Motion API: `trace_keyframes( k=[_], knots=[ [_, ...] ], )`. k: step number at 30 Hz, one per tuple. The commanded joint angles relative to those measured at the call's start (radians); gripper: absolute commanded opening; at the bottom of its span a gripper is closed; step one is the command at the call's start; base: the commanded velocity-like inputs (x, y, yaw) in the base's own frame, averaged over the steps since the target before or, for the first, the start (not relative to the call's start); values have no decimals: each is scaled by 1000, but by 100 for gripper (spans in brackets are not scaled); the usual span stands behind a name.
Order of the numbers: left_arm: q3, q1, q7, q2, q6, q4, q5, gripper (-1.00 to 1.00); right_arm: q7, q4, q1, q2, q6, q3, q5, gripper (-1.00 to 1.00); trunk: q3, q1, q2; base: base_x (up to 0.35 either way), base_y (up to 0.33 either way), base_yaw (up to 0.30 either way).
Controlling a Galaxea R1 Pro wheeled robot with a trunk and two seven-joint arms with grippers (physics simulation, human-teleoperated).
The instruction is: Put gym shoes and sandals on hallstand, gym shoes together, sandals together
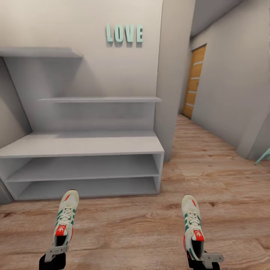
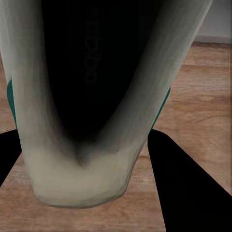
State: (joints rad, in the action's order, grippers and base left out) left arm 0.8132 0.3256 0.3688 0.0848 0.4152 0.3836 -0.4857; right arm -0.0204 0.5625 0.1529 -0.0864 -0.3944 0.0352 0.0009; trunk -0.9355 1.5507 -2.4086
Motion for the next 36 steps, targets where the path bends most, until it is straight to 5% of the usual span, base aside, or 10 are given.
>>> trace_keyframes(
  k=[1, 24, 32, 36],
  knots=[
    [9, 1, 10, 0, 4, 0, -7, -100, -3, -1, 1, -1, -3, -1, 1, -100, -1, -1, 0, -246, 0, -16],
    [-3, 19, 7, -4, -21, 2, -15, -100, -2, 2, 1, -4, -2, 9, -1, -100, -1, -1, 0, -53, 0, -2],
    [-11, 137, 8, -25, -243, 5, -22, -100, -1, 4, 1, -11, -1, 156, 0, -100, -1, -1, 0, 0, 0, 0],
    [-61, 213, 4, -37, -379, 6, -37, -100, 3, 9, 1, -13, -1, 231, 1, -100, -1, -1, 0, 0, 0, 0]
  ],
)
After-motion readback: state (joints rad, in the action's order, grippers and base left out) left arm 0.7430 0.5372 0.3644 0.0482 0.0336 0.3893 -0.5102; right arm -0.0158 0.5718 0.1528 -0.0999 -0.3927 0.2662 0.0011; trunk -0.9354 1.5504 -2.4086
